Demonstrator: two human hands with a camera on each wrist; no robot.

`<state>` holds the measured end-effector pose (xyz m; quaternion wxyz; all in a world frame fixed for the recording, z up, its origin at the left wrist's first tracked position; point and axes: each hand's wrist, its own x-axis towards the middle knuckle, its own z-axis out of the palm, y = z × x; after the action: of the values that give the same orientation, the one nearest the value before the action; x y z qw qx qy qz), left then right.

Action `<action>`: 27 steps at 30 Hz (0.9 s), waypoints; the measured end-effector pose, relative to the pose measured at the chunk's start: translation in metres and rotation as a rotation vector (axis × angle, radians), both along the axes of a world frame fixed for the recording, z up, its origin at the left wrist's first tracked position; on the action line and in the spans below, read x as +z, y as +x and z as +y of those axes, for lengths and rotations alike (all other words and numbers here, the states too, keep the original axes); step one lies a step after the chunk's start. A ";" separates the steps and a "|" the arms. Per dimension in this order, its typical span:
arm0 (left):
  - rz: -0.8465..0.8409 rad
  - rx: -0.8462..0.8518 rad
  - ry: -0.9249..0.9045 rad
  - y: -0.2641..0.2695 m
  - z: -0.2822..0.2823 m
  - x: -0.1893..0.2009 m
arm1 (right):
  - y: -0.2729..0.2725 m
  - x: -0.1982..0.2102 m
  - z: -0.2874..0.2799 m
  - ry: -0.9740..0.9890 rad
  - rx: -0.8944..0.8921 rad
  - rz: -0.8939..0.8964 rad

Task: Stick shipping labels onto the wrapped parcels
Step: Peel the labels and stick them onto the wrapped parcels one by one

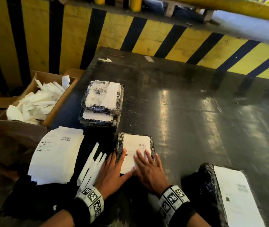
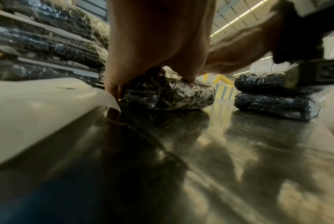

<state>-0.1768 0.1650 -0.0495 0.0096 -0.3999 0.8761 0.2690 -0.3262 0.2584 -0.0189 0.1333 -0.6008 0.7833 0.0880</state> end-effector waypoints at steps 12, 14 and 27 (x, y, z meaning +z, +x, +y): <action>0.011 -0.038 0.017 0.003 -0.003 0.002 | 0.032 0.004 0.030 -0.126 -0.112 -0.022; 0.021 -0.047 0.015 0.003 -0.002 0.001 | 0.034 -0.003 0.039 -0.115 -0.165 -0.016; 0.116 -0.079 0.034 0.005 -0.008 -0.006 | 0.047 -0.013 0.052 -0.120 -0.115 0.108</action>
<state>-0.1713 0.1574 -0.0553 -0.0239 -0.3487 0.8856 0.3059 -0.2791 0.3105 -0.0317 0.0596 -0.5562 0.8263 0.0654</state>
